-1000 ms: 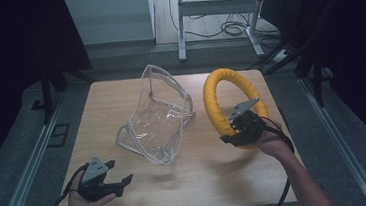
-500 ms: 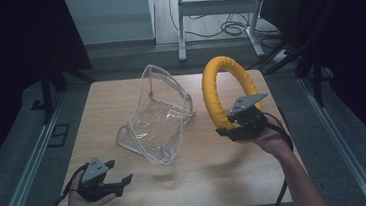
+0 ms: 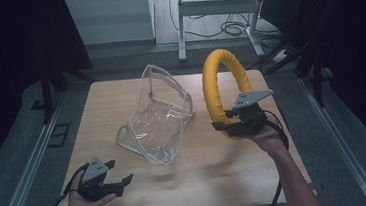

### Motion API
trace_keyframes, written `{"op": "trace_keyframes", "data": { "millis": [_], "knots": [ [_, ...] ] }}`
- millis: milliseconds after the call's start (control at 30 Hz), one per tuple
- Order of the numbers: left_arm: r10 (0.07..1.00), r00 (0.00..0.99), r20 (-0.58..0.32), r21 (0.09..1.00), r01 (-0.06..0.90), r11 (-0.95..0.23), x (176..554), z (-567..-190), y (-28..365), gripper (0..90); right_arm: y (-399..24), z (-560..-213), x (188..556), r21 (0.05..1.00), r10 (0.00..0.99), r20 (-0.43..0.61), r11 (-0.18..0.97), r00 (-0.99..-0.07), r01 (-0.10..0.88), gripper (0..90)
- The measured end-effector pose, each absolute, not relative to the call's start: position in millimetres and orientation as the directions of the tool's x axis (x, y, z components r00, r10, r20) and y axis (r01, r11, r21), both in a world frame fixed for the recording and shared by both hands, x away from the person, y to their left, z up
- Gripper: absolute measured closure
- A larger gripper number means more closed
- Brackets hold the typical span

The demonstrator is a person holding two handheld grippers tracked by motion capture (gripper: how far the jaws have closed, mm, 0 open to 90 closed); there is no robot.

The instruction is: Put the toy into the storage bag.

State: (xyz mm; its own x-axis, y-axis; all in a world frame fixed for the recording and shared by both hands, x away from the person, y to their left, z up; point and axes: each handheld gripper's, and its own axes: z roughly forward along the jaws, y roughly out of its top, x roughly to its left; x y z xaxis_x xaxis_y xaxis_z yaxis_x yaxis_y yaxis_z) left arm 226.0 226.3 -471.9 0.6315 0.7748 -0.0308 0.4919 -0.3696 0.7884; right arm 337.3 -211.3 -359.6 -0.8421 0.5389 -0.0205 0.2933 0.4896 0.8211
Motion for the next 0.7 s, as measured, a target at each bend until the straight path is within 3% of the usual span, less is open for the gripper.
{"op": "trace_keyframes", "data": {
  "millis": [700],
  "knots": [
    [0.772,0.634,-0.032,0.787,0.492,-0.372,226.3,-472.9,225.2,20.7,-209.6,-355.8,335.4,0.903,0.521,0.059,0.335,-0.851,0.268,51.7]
  ]
}}
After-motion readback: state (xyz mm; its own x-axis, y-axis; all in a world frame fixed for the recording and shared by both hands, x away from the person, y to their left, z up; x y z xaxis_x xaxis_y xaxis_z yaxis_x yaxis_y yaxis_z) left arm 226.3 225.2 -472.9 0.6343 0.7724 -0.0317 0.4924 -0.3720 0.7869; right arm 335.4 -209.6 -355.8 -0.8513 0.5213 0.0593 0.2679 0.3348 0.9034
